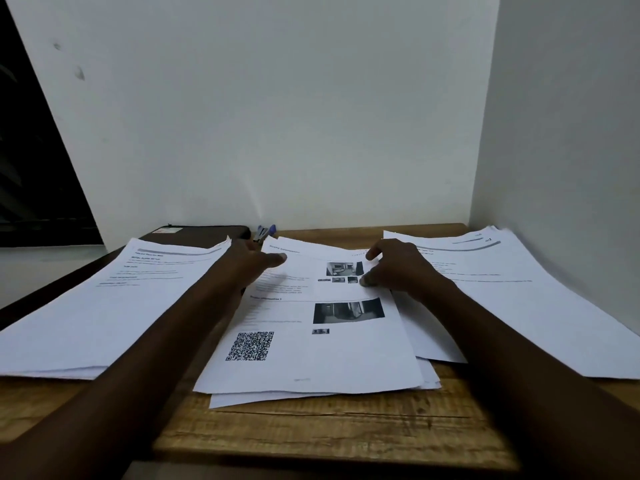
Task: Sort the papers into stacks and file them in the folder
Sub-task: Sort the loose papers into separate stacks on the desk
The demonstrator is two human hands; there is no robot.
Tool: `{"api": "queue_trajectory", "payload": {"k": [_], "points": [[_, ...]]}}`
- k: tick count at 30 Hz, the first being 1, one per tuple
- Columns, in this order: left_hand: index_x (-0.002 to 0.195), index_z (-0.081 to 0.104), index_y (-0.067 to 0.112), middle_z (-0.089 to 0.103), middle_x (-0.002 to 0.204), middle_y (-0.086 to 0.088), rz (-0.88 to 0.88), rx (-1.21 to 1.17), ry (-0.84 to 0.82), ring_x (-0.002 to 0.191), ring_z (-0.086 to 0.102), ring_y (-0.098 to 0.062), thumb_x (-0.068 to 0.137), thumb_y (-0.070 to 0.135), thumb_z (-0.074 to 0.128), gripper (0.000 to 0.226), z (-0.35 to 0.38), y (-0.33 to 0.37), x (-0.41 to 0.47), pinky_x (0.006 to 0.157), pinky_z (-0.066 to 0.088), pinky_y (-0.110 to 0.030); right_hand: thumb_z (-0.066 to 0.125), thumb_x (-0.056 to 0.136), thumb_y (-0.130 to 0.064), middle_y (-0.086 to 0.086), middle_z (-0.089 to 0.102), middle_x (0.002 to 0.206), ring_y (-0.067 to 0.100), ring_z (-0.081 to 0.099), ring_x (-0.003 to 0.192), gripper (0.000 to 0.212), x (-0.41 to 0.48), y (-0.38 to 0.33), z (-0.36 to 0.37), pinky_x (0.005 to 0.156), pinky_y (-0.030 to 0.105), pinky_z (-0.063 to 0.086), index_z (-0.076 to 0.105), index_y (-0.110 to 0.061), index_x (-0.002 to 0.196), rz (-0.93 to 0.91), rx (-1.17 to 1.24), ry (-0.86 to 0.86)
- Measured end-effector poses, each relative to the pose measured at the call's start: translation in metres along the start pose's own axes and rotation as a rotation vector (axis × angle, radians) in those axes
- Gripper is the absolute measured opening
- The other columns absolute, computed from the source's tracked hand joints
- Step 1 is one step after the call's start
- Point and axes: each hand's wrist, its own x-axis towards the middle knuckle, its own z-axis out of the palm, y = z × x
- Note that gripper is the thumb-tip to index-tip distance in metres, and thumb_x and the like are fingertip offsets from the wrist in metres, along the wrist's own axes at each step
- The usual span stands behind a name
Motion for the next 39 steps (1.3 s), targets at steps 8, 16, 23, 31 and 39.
{"api": "queue_trajectory", "payload": {"k": [8, 16, 23, 31, 39], "points": [[0.112, 0.053, 0.013, 0.047, 0.111, -0.013, -0.265, -0.112, 0.017, 0.073, 0.056, -0.027, 0.091, 0.023, 0.068, 0.028, -0.012, 0.015, 0.007, 0.074, 0.049, -0.039, 0.079, 0.077, -0.013, 0.014, 0.059, 0.124, 0.024, 0.056, 0.109, 0.047, 0.0, 0.001, -0.001, 0.082, 0.03, 0.048, 0.062, -0.004, 0.121, 0.007, 0.009, 0.002], [0.117, 0.06, 0.006, 0.068, 0.099, -0.015, -0.327, -0.252, 0.006, 0.079, 0.064, -0.028, 0.09, 0.016, 0.068, 0.03, -0.021, 0.007, 0.014, 0.088, 0.053, -0.045, 0.079, 0.078, -0.013, 0.011, 0.057, 0.125, 0.022, 0.052, 0.117, 0.046, -0.001, 0.002, -0.001, 0.086, 0.028, 0.047, 0.062, -0.006, 0.12, 0.017, 0.043, -0.018], [0.124, 0.06, 0.011, 0.071, 0.116, -0.019, -0.347, -0.243, -0.225, 0.106, 0.068, -0.037, 0.093, 0.002, 0.06, 0.032, -0.006, -0.002, 0.01, 0.085, 0.057, -0.055, 0.08, 0.077, -0.014, 0.009, 0.057, 0.128, 0.023, 0.05, 0.121, 0.051, 0.002, 0.006, -0.001, 0.087, 0.025, 0.042, 0.06, -0.007, 0.124, 0.006, 0.043, -0.027], [0.126, 0.056, 0.0, 0.066, 0.119, -0.023, -0.048, -0.137, -0.02, 0.086, 0.067, -0.032, 0.092, -0.008, 0.054, 0.035, -0.045, 0.009, 0.006, 0.066, 0.06, -0.039, 0.077, 0.077, -0.048, 0.012, 0.047, 0.142, 0.026, 0.048, 0.128, 0.086, 0.013, 0.011, -0.014, 0.1, 0.033, 0.041, 0.035, -0.014, 0.144, -0.017, 0.35, 0.237], [0.122, 0.059, 0.008, 0.074, 0.108, -0.012, 0.258, -0.402, 0.03, 0.082, 0.074, -0.023, 0.089, -0.004, 0.059, 0.035, -0.073, 0.044, -0.025, 0.064, 0.06, -0.034, 0.063, 0.092, -0.023, 0.01, 0.069, 0.12, 0.026, 0.065, 0.112, 0.038, -0.01, -0.036, 0.005, 0.099, 0.039, 0.05, 0.061, -0.004, 0.125, -0.208, 1.078, -0.337]]}}
